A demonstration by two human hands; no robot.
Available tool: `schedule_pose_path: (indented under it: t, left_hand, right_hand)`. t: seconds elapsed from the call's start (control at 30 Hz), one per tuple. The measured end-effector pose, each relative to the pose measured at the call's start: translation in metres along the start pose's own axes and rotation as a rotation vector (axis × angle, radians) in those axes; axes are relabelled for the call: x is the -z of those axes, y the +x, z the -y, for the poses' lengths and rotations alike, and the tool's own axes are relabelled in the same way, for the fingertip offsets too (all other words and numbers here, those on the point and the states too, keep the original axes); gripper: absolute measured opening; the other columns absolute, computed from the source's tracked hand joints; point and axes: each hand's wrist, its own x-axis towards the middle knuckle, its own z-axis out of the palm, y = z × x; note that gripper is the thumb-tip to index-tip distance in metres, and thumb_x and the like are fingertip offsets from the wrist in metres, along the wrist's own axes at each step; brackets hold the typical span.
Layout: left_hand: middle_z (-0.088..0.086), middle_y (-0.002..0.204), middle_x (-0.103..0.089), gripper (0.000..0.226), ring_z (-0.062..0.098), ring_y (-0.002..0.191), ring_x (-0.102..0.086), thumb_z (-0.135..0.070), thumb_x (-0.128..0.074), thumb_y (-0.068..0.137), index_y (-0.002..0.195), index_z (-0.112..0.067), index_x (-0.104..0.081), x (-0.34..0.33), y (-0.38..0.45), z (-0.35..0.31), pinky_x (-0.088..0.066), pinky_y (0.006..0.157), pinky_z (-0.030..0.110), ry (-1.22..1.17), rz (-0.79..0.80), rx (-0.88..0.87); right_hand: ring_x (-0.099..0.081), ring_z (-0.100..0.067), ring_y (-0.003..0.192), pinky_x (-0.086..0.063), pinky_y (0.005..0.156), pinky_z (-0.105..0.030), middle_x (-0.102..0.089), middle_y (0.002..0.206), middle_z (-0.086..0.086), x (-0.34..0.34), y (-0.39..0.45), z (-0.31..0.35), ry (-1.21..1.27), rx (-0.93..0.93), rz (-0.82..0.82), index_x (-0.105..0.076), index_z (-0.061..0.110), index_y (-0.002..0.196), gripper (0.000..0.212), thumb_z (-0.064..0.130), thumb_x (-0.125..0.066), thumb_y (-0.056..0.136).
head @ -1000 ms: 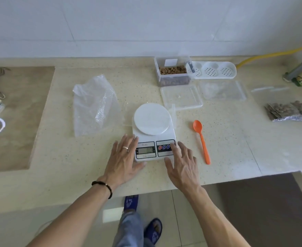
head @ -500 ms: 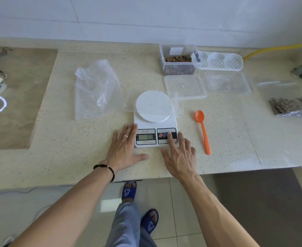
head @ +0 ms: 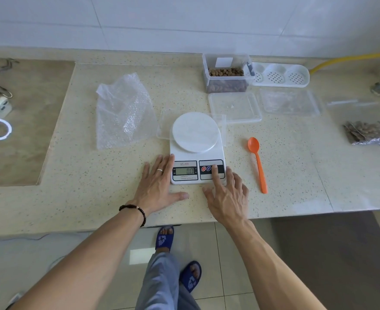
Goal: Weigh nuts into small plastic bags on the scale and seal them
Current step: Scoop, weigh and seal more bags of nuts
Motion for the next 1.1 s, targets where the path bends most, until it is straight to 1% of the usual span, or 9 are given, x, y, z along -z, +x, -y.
schedule_pose_path:
  t: [0.17, 0.3, 0.43, 0.53, 0.63, 0.73, 0.87, 0.97, 1.1]
  left_hand:
    - [0.006, 0.163, 0.007, 0.121, 0.024, 0.148, 0.014, -0.076, -0.054, 0.075, 0.152, -0.013, 0.015, 0.005, -0.003, -0.005, 0.002, 0.120, 0.051, 0.048, -0.002, 0.030]
    - [0.007, 0.163, 0.005, 0.119, 0.022, 0.147, 0.019, -0.073, -0.057, 0.077, 0.153, -0.011, 0.011, 0.013, -0.009, -0.012, 0.005, 0.120, 0.049, 0.071, -0.066, -0.040]
    - [0.007, 0.163, -0.003, 0.104, 0.021, 0.148, 0.011, -0.068, -0.050, 0.083, 0.154, -0.012, 0.001, 0.039, 0.011, -0.017, 0.004, 0.120, 0.046, 0.076, -0.134, -0.150]
    - [0.007, 0.162, -0.008, 0.094, 0.023, 0.150, 0.005, -0.068, -0.040, 0.087, 0.154, -0.012, -0.007, 0.054, 0.040, -0.025, 0.000, 0.120, 0.045, 0.110, -0.133, -0.193]
    - [0.010, 0.161, -0.016, 0.093, 0.027, 0.149, -0.005, -0.071, -0.020, 0.083, 0.153, -0.010, -0.017, 0.058, 0.070, -0.035, -0.007, 0.119, 0.047, 0.164, -0.124, -0.266]
    - [0.008, 0.162, -0.013, 0.093, 0.025, 0.150, -0.001, -0.070, -0.015, 0.081, 0.153, -0.011, -0.016, 0.057, 0.096, -0.049, -0.001, 0.119, 0.044, 0.143, -0.098, -0.327]
    - [0.007, 0.162, -0.010, 0.091, 0.023, 0.150, 0.002, -0.068, -0.013, 0.082, 0.154, -0.013, -0.012, 0.058, 0.125, -0.063, 0.002, 0.119, 0.043, 0.133, -0.060, -0.398]
    - [0.007, 0.162, -0.009, 0.090, 0.023, 0.150, 0.002, -0.069, -0.012, 0.082, 0.155, -0.015, -0.009, 0.060, 0.144, -0.066, 0.001, 0.119, 0.044, 0.140, -0.026, -0.433]
    - [0.007, 0.162, -0.013, 0.092, 0.023, 0.150, 0.000, -0.069, -0.011, 0.081, 0.154, -0.015, -0.010, 0.067, 0.163, -0.063, -0.003, 0.120, 0.046, 0.127, -0.004, -0.427]
  right_hand:
    - [-0.017, -0.030, 0.147, -0.023, 0.114, -0.047, -0.014, 0.162, -0.011, 0.006, -0.005, -0.001, 0.040, 0.013, 0.017, -0.005, 0.028, 0.157, 0.068, 0.052, -0.034, 0.100]
    - [-0.034, -0.026, 0.137, -0.034, 0.106, -0.044, -0.034, 0.154, -0.004, 0.023, -0.003, -0.011, 0.170, -0.002, 0.005, -0.017, 0.021, 0.154, 0.062, 0.046, -0.037, 0.101]
    - [-0.048, -0.031, 0.121, -0.045, 0.095, -0.044, -0.050, 0.138, -0.012, 0.037, 0.007, -0.037, 0.256, -0.141, -0.082, -0.040, 0.013, 0.143, 0.053, 0.032, -0.055, 0.096]
    - [-0.052, -0.029, 0.110, -0.046, 0.088, -0.040, -0.055, 0.126, -0.014, 0.050, 0.017, -0.061, 0.329, -0.294, -0.141, -0.048, 0.009, 0.137, 0.048, 0.018, -0.062, 0.092]
    - [-0.055, -0.027, 0.109, -0.049, 0.090, -0.040, -0.060, 0.121, -0.011, 0.059, 0.029, -0.077, 0.451, -0.463, -0.157, -0.052, 0.009, 0.135, 0.045, 0.019, -0.062, 0.092]
    - [-0.057, -0.023, 0.104, -0.052, 0.086, -0.039, -0.061, 0.121, -0.008, 0.061, 0.040, -0.088, 0.552, -0.586, -0.117, -0.057, 0.013, 0.131, 0.041, 0.026, -0.061, 0.093]
    - [-0.063, -0.020, 0.081, -0.058, 0.073, -0.039, -0.065, 0.106, -0.004, 0.058, 0.052, -0.090, 0.682, -0.682, -0.108, -0.074, 0.017, 0.101, 0.020, 0.019, -0.058, 0.089]
    - [-0.061, -0.015, 0.077, -0.054, 0.066, -0.030, -0.067, 0.093, -0.002, 0.060, 0.059, -0.089, 0.777, -0.735, -0.067, -0.073, 0.014, 0.095, 0.014, 0.014, -0.060, 0.090]
    - [-0.066, -0.020, 0.078, -0.049, 0.066, -0.027, -0.071, 0.091, -0.007, 0.074, 0.076, -0.075, 1.153, -0.750, -0.184, -0.060, 0.009, 0.103, 0.010, 0.008, -0.053, 0.096]
